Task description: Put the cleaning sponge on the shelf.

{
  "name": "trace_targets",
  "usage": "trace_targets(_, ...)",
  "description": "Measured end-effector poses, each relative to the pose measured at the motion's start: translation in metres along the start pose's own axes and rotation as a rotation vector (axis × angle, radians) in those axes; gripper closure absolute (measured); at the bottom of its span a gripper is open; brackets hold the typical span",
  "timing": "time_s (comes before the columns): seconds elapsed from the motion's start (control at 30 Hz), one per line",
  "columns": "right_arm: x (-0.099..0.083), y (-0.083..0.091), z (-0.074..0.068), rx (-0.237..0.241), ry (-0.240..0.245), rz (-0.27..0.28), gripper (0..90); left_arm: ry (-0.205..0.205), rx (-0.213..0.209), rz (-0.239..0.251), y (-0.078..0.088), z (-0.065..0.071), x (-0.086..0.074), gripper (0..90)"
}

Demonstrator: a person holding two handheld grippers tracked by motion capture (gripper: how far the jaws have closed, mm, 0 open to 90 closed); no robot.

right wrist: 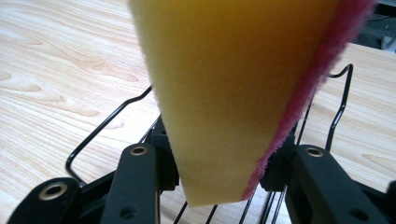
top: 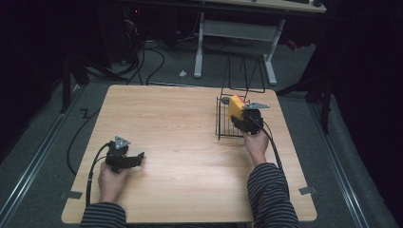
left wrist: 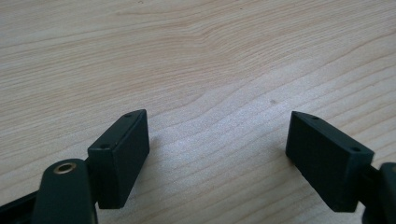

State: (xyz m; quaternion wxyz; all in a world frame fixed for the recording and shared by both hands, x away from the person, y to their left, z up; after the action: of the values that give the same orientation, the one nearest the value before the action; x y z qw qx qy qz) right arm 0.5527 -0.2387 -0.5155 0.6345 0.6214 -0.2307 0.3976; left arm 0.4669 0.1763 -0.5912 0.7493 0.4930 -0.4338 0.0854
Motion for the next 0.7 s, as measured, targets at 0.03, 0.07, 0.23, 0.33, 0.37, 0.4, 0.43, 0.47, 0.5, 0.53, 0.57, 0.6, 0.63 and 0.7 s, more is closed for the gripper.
trace_targets(0.03,-0.001,-0.002,0.000,-0.002,0.000,-0.003,59.3,0.000,0.000,0.000,0.000,0.000,0.000,22.0)
trace_targets(0.07,-0.001,-0.005,0.000,-0.002,-0.002,-0.009,59.2,0.000,0.000,0.000,0.000,0.000,0.000,22.0)
trace_targets(0.23,-0.007,-0.019,-0.003,-0.004,-0.017,-0.046,59.2,0.000,0.000,0.000,0.000,0.000,0.000,22.0)
trace_targets(0.33,-0.008,-0.023,-0.005,-0.002,-0.018,-0.053,59.1,-0.001,-0.001,-0.001,0.000,0.000,0.000,22.0)
trace_targets(0.37,-0.010,-0.025,-0.007,-0.004,-0.022,-0.060,59.1,0.000,-0.001,0.001,0.000,0.000,0.000,22.0)
trace_targets(0.4,-0.010,-0.025,-0.007,-0.004,-0.022,-0.060,59.1,0.000,-0.001,0.001,0.000,0.000,0.000,22.0)
trace_targets(0.43,-0.010,-0.026,-0.007,-0.002,-0.024,-0.060,59.1,0.000,-0.001,0.001,0.000,0.000,0.000,22.0)
trace_targets(0.47,-0.009,-0.026,-0.007,-0.003,-0.027,-0.059,59.1,0.000,-0.001,0.001,0.000,0.000,0.000,22.0)
trace_targets(0.5,-0.009,-0.027,-0.007,-0.005,-0.023,-0.057,59.0,0.000,-0.001,0.001,0.000,0.000,0.000,22.0)
trace_targets(0.53,-0.009,-0.027,-0.007,-0.006,-0.020,-0.061,58.9,0.000,-0.001,0.001,0.000,0.000,0.000,22.0)
trace_targets(0.57,-0.009,-0.027,-0.007,-0.005,-0.020,-0.063,58.8,0.000,-0.001,0.001,0.000,0.000,0.000,22.0)
trace_targets(0.6,-0.010,-0.027,-0.007,-0.002,-0.020,-0.065,58.7,0.000,-0.001,0.001,0.000,0.000,0.000,22.0)
trace_targets(0.63,-0.011,-0.027,-0.007,-0.003,-0.015,-0.068,58.5,0.000,-0.001,0.001,0.000,0.000,0.000,22.0)
trace_targets(0.7,-0.013,-0.028,-0.007,-0.012,-0.004,-0.083,58.3,0.000,-0.001,0.002,0.000,0.000,0.000,22.0)
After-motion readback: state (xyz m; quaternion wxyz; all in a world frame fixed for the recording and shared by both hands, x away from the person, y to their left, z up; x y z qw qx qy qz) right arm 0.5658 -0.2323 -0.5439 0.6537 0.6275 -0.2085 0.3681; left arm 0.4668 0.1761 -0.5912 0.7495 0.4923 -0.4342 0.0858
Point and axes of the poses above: each handheld gripper's, and its own axes: y roughly backward along the jaws, x roughly out of its top, z roughly to its right, the point moved 8 cm from there along -y, roughly forward along the jaws, and after that the axes turned 11 degrees about -x, right-handed, at the moved point
